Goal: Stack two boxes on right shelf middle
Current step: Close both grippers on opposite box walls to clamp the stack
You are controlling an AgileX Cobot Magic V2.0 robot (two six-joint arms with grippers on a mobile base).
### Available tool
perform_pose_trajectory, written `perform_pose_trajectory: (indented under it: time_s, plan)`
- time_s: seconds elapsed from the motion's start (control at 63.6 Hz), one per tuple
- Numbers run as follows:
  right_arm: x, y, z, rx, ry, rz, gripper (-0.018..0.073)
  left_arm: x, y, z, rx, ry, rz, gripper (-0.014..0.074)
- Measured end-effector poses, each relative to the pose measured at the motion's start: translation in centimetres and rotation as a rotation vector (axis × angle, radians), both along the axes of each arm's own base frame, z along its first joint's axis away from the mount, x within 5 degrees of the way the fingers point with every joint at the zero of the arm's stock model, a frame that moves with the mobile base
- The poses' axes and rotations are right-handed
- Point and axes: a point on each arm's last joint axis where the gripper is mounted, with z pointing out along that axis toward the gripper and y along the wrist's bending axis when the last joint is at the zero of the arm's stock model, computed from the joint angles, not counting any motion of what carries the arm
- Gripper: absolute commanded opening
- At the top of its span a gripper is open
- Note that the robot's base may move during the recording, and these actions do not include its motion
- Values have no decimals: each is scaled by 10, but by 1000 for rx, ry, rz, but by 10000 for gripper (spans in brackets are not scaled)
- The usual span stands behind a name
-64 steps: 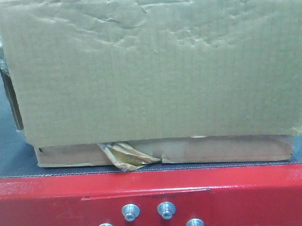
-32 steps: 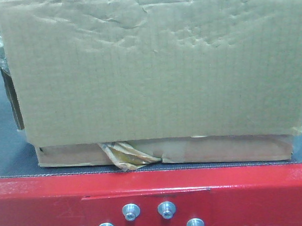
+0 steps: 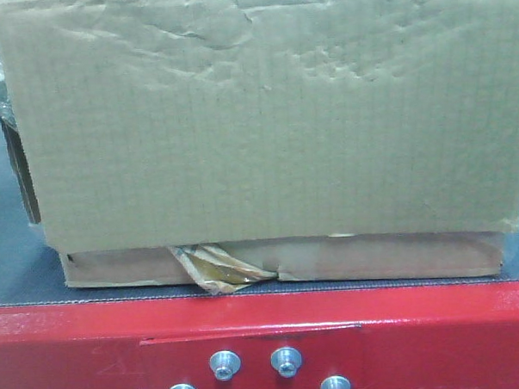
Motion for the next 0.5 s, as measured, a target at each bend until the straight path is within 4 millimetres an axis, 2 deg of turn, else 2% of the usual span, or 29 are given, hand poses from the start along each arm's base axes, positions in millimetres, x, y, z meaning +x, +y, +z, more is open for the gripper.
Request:
perform_pose_trajectory:
  time_s: [0.141, 0.22, 0.33, 0.503]
  plan:
    - [-1, 0, 2, 4, 56, 3, -162, -1, -1, -2, 1, 11, -31, 288]
    - [-5, 1, 22, 4, 75, 6, -162, -1, -2, -2, -6, 15, -40, 288]
    - [-7, 1, 50, 8, 185, 13, -162, -1, -3, -2, -6, 17, -49, 288]
    - [1, 2, 76, 17, 439, 22, -162, -2, -4, -2, -14, 22, -63, 286]
